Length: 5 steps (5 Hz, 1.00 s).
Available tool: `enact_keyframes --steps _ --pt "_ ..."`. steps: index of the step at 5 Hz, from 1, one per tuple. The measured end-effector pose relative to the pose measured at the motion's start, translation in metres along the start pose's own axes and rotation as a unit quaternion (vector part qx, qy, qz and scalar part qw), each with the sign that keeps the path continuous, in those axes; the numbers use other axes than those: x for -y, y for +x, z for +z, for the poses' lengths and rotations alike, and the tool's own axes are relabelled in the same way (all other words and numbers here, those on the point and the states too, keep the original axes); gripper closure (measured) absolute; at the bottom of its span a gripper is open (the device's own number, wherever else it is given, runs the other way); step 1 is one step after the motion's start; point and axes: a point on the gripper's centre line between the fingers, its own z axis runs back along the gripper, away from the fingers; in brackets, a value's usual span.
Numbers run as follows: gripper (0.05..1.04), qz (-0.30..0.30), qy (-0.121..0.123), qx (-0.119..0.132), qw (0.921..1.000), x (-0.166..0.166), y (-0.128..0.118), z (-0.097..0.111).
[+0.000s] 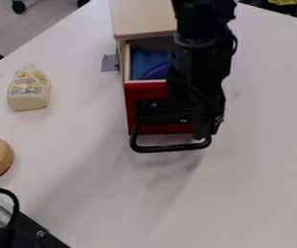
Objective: Open the drawer
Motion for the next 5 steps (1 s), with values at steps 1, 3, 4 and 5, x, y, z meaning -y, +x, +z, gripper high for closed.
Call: enact_keyframes --steps 1,3,4,5 --pt "0.087 0.018 -0.012 0.023 0.9995 -0.001 0.005 0.032" --pt "0.087 0.114 0.022 0.060 0.9914 0.001 -0.002 0.094" --pt "0.087 0.151 0.084 0.058 0.9833 -0.002 -0.001 0.103" --pt "0.087 0.185 0.168 0.037 0.9674 -0.001 -0.003 0.107"
